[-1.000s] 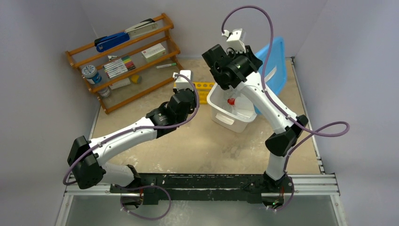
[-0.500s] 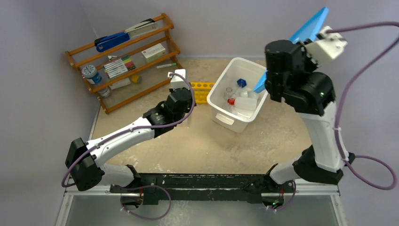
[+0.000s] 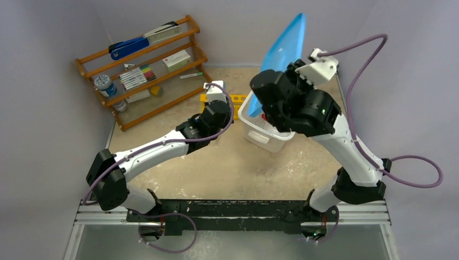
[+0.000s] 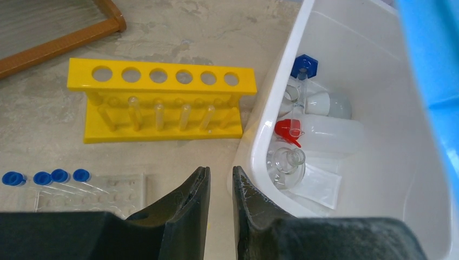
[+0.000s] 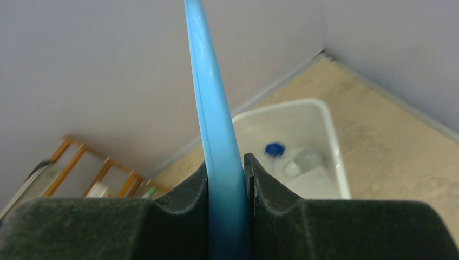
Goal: Organize the chemistry lab equipment
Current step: Pick up the storage box lid from the storage box.
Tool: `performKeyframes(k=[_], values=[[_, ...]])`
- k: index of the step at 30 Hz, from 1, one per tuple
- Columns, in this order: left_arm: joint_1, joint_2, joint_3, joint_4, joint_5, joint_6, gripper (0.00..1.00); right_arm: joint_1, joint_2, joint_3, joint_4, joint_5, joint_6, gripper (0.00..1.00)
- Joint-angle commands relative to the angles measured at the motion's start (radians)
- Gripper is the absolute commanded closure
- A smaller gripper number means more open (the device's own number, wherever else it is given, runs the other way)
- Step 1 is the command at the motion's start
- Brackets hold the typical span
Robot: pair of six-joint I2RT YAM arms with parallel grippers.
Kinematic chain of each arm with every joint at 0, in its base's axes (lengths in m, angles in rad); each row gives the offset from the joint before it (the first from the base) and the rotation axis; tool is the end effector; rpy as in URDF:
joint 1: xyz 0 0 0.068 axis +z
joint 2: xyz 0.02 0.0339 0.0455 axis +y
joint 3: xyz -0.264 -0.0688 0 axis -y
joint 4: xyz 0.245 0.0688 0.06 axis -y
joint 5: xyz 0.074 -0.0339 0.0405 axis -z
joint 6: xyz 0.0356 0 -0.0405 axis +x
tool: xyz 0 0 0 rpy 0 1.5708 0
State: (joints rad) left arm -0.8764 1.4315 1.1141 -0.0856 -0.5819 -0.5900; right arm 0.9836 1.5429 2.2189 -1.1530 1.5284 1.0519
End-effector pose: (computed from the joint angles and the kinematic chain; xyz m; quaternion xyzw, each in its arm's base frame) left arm 0.2264 -0.2413 0.3148 -0.0425 0.8136 -0.1756 0.5526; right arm 0.1589 0.1745 0.5428 0.3807 0.6040 0.0090 0.7001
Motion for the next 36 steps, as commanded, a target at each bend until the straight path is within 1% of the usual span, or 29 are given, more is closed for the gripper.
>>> performKeyframes(k=[1,3,7,9,13,15,16,19,21,23,26,29,32,36], values=[[0.007,-0.005,0.056,0.064,0.025,-0.028,0.79,0.096,-0.166,-0.068,0.023,0.118,0.246,1.00],[0.006,-0.005,0.056,0.060,0.024,-0.025,0.79,0.096,-0.206,-0.114,0.029,0.121,0.278,1.00],[0.010,-0.004,0.053,0.060,0.008,-0.026,0.80,0.113,-0.273,-0.228,0.025,0.118,0.443,1.00],[0.020,-0.004,0.055,0.077,0.026,-0.029,0.80,0.119,-0.283,-0.266,0.023,0.119,0.469,1.00],[0.066,-0.040,0.035,0.175,0.139,-0.061,0.80,0.155,-0.309,-0.321,0.019,0.116,0.470,1.00],[0.107,-0.073,0.000,0.263,0.235,-0.109,0.79,0.173,-0.339,-0.350,0.018,0.117,0.470,1.00],[0.139,-0.083,-0.021,0.310,0.314,-0.151,0.78,0.183,-0.357,-0.367,0.019,0.118,0.472,1.00],[0.266,-0.091,-0.104,0.483,0.549,-0.333,0.69,0.215,-0.420,-0.427,0.019,0.116,0.485,1.00],[0.358,-0.069,-0.180,0.680,0.714,-0.497,0.62,0.236,-0.463,-0.460,0.018,0.116,0.488,1.00],[0.396,-0.024,-0.228,0.868,0.818,-0.636,0.57,0.259,-0.502,-0.490,0.017,0.117,0.495,1.00],[0.400,0.051,-0.237,1.046,0.906,-0.755,0.56,0.287,-0.540,-0.522,0.018,0.116,0.505,1.00],[0.399,0.137,-0.239,1.284,0.974,-0.907,0.55,0.306,-0.533,-0.524,0.016,0.116,0.487,1.00],[0.399,0.196,-0.252,1.483,0.990,-1.028,0.54,0.321,-0.518,-0.519,0.016,0.117,0.477,1.00],[0.398,0.247,-0.254,1.683,1.004,-1.170,0.54,0.330,-0.508,-0.512,0.016,0.117,0.474,1.00]])
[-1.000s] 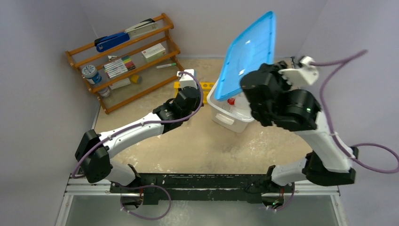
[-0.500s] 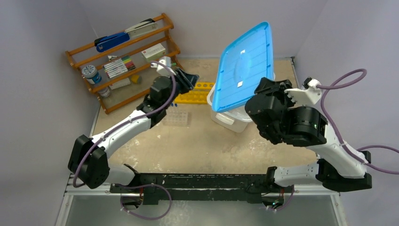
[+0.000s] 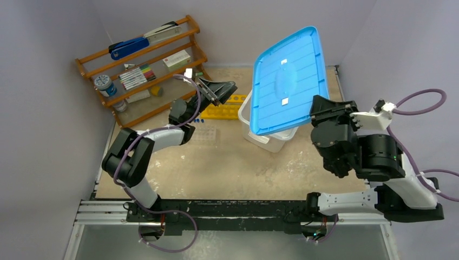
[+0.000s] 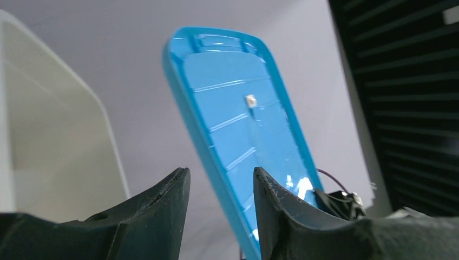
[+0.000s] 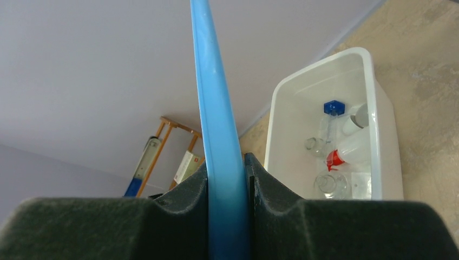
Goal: Organize the chemistry lab equipment
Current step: Pick up the storage box lid from the storage box.
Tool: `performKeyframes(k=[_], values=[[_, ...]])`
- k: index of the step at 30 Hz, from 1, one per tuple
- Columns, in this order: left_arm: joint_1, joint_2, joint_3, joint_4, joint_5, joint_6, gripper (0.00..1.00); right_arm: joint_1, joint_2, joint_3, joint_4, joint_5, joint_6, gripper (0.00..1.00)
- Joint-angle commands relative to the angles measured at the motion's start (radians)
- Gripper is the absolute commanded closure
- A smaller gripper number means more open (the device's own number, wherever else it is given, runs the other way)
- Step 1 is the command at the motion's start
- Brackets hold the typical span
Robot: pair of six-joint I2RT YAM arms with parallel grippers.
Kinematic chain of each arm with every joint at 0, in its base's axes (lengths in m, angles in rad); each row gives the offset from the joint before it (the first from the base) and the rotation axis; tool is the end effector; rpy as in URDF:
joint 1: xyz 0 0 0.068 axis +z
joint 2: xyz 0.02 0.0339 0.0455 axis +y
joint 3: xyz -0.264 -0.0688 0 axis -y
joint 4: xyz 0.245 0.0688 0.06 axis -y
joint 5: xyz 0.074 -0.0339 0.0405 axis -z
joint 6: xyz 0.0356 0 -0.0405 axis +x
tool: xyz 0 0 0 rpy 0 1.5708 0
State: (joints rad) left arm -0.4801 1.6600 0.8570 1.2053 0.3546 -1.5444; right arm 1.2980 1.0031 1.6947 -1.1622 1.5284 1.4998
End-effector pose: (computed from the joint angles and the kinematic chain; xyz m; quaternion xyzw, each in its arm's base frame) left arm 0.3097 -0.1752 0.2839 -0.1487 0.5425 -0.7478 0.3526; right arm 0.0601 0.0827 0.5043 0.4219 0.5759 0.2709 0.6457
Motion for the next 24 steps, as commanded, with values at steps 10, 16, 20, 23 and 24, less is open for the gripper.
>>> performKeyframes(k=[10,16,20,23,24], values=[[-0.041,0.047,-0.003,0.382,0.079,-0.184,0.53,0.063,0.066,0.045,0.025,0.116,0.025,1.00],[-0.037,0.095,0.002,0.360,0.073,-0.174,0.53,0.081,0.053,0.033,0.025,0.117,0.023,1.00],[-0.032,0.146,0.000,0.395,0.050,-0.195,0.54,0.084,0.055,0.043,0.025,0.118,0.009,1.00],[-0.023,0.170,-0.003,0.396,0.040,-0.201,0.54,0.087,0.055,0.049,0.026,0.118,-0.002,1.00],[-0.020,0.181,-0.004,0.411,0.034,-0.211,0.54,0.087,0.055,0.049,0.027,0.119,-0.005,1.00]])
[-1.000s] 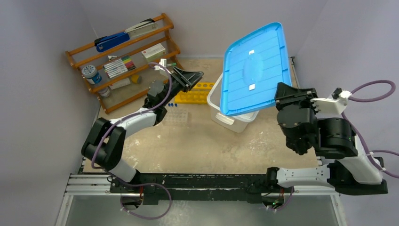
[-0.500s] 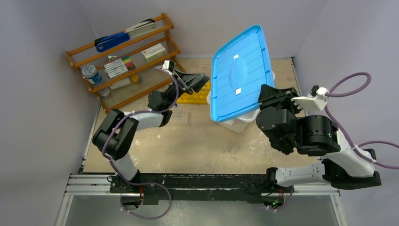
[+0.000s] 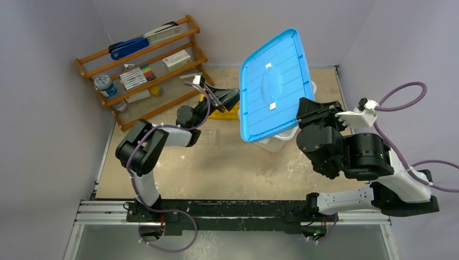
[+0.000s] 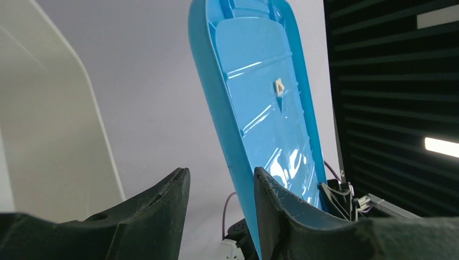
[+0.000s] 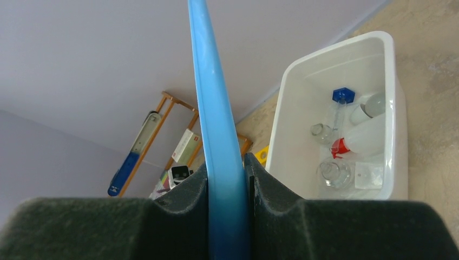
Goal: Organize the chemistry lab equipment
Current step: Pick up the storage box lid from the storage box.
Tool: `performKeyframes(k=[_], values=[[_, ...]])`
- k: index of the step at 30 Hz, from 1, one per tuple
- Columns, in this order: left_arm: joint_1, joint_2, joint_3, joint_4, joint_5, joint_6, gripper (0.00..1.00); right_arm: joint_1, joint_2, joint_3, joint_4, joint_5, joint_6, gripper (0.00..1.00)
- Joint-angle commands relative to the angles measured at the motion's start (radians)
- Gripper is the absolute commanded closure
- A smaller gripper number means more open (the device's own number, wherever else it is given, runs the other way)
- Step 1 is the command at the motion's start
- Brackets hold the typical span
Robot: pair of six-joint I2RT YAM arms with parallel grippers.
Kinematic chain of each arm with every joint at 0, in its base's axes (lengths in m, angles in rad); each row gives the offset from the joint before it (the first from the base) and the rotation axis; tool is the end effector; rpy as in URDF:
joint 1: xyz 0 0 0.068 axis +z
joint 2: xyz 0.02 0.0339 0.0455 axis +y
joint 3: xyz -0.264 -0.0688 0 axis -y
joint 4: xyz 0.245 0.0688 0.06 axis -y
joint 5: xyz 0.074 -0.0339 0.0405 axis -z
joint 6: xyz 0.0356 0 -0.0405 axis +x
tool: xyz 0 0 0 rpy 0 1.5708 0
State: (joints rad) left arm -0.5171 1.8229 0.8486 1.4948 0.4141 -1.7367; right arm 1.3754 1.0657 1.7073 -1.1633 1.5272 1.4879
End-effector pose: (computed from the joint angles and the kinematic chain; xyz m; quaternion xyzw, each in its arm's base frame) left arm 0.3107 -0.1932 0.2532 -0.1352 0.5041 -0.8090 0.2706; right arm 0.0578 0.1090 0.5016 0.3809 0.6048 0.2753 0.6429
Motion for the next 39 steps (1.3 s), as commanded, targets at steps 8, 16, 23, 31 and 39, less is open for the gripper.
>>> performKeyframes(k=[8,16,23,31,39], values=[[0.005,0.020,0.035,0.190,-0.011,-0.071,0.54,0.010,-0.020,0.008,0.031,0.120,0.018,1.00],[-0.074,-0.003,0.124,0.199,0.055,-0.094,0.54,0.009,-0.027,-0.020,0.036,0.120,0.021,1.00],[-0.125,0.008,0.175,0.224,0.059,-0.111,0.81,0.010,-0.025,-0.072,0.040,0.119,0.056,1.00],[-0.085,-0.070,0.136,0.220,0.067,-0.114,1.00,0.002,0.186,0.124,0.058,0.124,-0.205,0.53],[-0.015,-0.183,0.101,0.070,0.082,-0.030,1.00,-0.380,0.573,0.640,0.051,0.122,-0.686,0.07]])
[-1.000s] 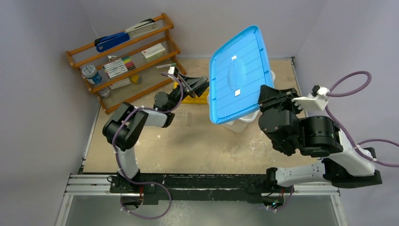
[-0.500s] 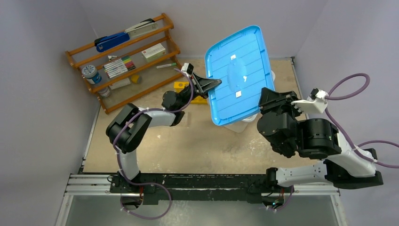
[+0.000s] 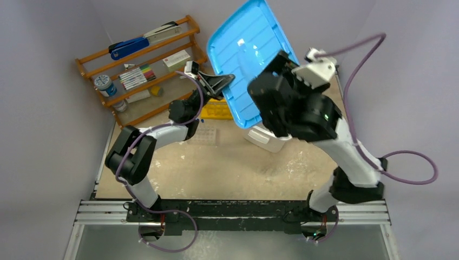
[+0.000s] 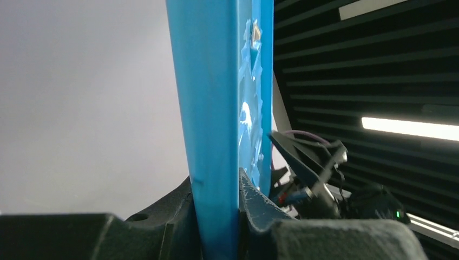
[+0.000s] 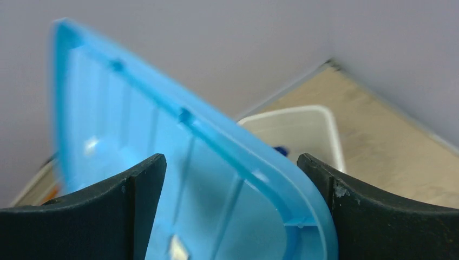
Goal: Organize the chemistry lab equipment
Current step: Pick up the storage box lid from the storage box.
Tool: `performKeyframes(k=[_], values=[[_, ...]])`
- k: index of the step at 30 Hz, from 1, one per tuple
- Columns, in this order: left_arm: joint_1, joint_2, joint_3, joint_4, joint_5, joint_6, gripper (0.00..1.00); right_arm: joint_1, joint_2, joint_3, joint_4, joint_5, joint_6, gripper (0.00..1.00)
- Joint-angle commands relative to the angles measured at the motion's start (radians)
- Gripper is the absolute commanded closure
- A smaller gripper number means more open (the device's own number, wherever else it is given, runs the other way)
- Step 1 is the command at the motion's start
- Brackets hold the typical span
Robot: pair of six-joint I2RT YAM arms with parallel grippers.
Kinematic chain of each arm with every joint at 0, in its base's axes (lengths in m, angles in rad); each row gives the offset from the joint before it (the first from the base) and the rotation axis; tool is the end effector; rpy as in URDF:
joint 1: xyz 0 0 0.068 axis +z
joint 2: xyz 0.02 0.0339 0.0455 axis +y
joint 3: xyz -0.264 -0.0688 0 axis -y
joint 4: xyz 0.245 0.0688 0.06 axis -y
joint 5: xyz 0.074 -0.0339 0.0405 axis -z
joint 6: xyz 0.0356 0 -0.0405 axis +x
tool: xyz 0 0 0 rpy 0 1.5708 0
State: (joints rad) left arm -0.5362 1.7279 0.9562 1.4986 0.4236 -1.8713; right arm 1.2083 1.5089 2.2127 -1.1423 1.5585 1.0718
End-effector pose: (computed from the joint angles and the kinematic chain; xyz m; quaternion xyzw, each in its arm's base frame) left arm 0.3005 -0.1956 0.3171 -0.0972 0.4332 -0.8634 0.2397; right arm 0.1110 0.1922 0.5497 0.3351 0.6247 0.0991 0.6983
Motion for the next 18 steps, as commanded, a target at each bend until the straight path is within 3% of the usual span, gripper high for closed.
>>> performKeyframes(k=[1,5,9,12,18], values=[[0.006,-0.096,-0.008,0.049,0.075,0.115,1.00,-0.265,0.162,0.136,0.028,0.091,-0.306,0.05],[0.014,-0.109,-0.010,0.021,0.087,0.125,1.00,-0.394,0.179,0.033,0.030,0.092,-0.226,0.04],[0.031,-0.114,-0.013,0.008,0.095,0.125,1.00,-0.472,0.132,-0.067,0.032,0.091,-0.028,0.04],[0.046,-0.107,-0.008,0.004,0.099,0.129,1.00,-0.477,0.088,-0.127,0.023,0.091,0.102,0.05],[0.060,-0.081,-0.007,-0.005,0.059,0.146,1.00,-0.457,0.015,-0.234,0.014,0.090,0.150,0.04]])
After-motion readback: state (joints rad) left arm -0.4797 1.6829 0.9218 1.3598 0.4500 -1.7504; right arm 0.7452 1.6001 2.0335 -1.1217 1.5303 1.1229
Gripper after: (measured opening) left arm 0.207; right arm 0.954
